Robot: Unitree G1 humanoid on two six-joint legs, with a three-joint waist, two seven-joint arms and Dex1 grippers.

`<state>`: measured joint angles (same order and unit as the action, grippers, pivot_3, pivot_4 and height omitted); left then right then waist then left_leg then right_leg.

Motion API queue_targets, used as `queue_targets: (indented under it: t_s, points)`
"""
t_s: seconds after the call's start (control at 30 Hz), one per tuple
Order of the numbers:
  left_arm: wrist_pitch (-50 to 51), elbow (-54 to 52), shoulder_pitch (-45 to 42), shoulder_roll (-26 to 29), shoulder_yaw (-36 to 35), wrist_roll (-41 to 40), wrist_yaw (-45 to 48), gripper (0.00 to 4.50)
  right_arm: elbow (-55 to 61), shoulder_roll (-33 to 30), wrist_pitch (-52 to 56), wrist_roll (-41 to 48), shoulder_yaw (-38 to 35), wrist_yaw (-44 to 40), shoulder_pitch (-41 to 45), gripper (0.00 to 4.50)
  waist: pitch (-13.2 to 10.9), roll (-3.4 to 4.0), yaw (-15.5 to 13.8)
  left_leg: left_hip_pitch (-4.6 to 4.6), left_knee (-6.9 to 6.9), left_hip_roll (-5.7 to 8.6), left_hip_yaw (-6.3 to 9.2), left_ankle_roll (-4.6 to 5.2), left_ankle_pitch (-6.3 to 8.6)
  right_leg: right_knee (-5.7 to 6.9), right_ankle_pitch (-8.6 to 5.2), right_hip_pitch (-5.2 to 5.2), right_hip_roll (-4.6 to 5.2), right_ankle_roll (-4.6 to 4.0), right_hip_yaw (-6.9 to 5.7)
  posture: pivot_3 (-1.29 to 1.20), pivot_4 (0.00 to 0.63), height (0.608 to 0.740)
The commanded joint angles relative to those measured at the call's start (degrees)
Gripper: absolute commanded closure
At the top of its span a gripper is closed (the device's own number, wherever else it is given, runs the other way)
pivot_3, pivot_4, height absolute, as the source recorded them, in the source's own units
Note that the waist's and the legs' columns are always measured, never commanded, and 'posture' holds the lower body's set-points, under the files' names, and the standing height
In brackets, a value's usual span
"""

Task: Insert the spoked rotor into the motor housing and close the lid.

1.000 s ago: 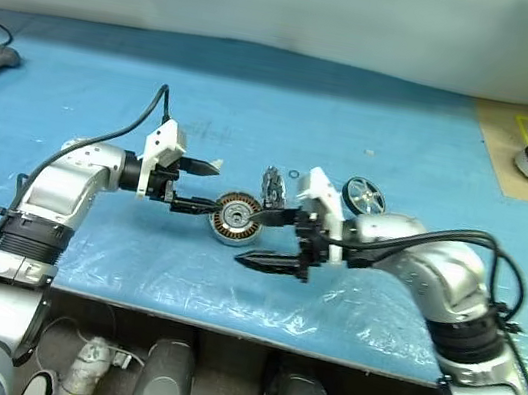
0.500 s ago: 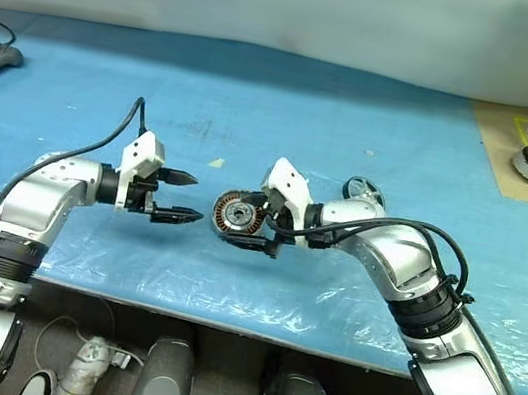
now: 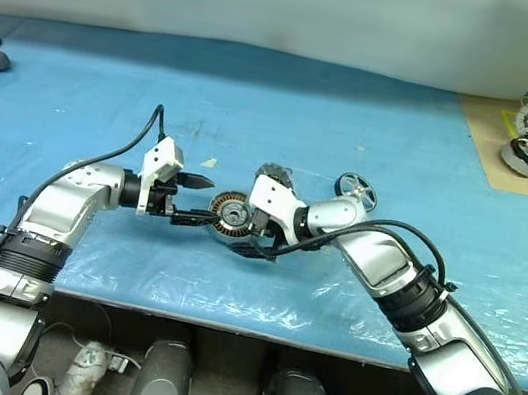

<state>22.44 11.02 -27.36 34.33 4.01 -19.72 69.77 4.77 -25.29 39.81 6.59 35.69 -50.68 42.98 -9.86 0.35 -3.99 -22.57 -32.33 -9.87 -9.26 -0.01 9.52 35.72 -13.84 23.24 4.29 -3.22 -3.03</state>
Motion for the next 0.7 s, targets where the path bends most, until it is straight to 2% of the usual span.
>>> queue_targets:
  t_s: [0.03,0.2,0.7]
  points:
    - [-1.1,-0.23,-0.89,0.69,-1.01,-0.46,0.52,0.14,-0.29,1.22,-4.73,-3.35,2.49,-2.68,3.39,0.0,0.0,0.0,0.04,0.0,0.0,0.0,0.0,0.0,0.0,0.0,0.0,0.0,0.0,0.0,0.0,0.0,0.15,0.74]
    - [-1.28,-1.49,0.73,1.32,-1.04,-0.91,1.48,0.14,-2.35,1.36,-8.43,-7.25,5.37,-6.3,4.64,0.0,0.0,-0.01,0.06,-0.02,0.0,0.0,0.0,0.01,0.0,-0.01,0.0,0.0,0.0,0.0,0.0,0.0,0.15,0.74]
    - [-2.98,-3.28,3.2,1.8,0.05,0.28,1.54,0.14,-4.66,0.77,-12.32,-11.36,4.61,-11.03,2.34,0.0,0.0,-0.02,0.08,-0.01,-0.05,-0.02,0.0,0.04,0.0,0.03,0.0,0.0,0.0,-0.01,0.0,0.0,0.15,0.74]
